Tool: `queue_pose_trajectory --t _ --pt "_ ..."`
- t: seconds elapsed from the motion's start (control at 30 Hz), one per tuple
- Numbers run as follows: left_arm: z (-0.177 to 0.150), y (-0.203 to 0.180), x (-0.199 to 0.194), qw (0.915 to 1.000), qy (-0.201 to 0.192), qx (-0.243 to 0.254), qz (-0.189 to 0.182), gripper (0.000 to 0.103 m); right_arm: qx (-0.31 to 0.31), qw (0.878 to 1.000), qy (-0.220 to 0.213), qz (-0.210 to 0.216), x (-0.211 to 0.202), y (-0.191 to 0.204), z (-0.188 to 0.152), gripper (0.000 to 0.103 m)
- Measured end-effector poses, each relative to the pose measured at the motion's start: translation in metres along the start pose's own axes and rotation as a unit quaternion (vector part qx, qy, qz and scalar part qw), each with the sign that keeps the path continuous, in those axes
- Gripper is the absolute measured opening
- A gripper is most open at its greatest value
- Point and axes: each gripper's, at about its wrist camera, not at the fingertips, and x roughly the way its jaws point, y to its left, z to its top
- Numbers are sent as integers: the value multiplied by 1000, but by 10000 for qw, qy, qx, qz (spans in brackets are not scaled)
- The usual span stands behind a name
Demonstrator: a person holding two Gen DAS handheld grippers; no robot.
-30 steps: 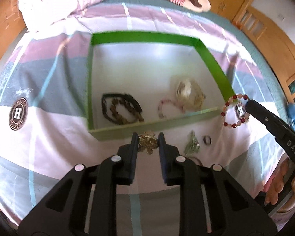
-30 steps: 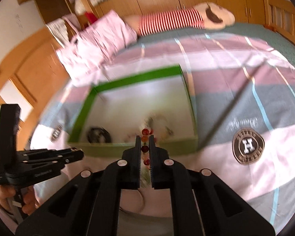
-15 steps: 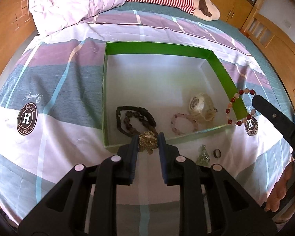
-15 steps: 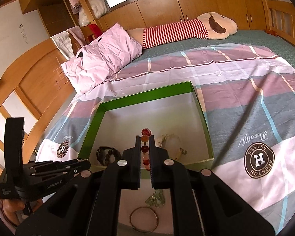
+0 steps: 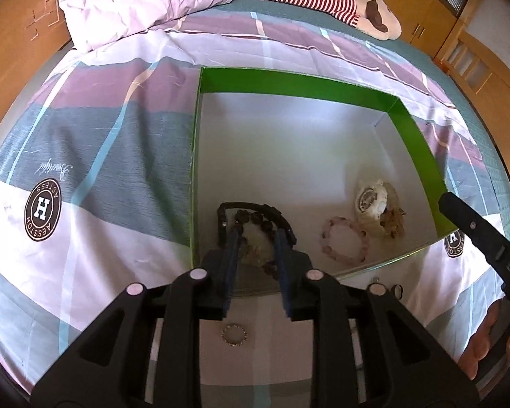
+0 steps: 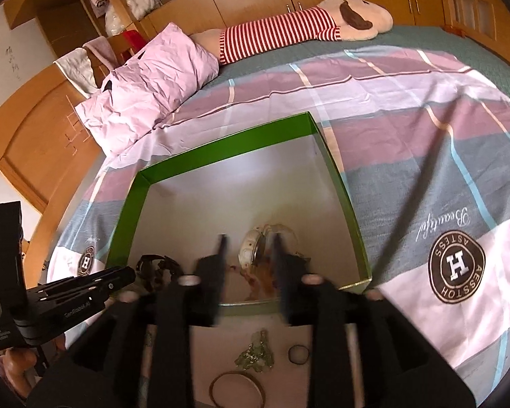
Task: Organize jewelry
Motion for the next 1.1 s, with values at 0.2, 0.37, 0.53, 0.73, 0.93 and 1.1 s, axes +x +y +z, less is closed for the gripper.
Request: queue_pose_trajectory --t 0.2,0.37,0.53,0.73,0.93,1.1 --pt "-9 -11 -21 9996 -116 239 -115 41 -367 9985 297 288 -14 14 -15 40" --pt "-26 -13 -31 9994 67 324 68 42 -932 9903 1016 147 2 27 -46 40" --pt "-37 -8 -24 9990 364 246 61 43 -990 9785 1795 -231 44 20 -72 40" --pt "-48 -15 -14 9969 625 469 88 61 -1123 9721 1979 -569 58 21 -85 18" --pt "-55 -27 -7 9946 749 710 52 61 -673 9773 1896 -665 44 -2 -77 13" --pt "-68 -49 6 9897 988 1024 -121 61 -488 9817 1734 -619 26 -15 -70 13"
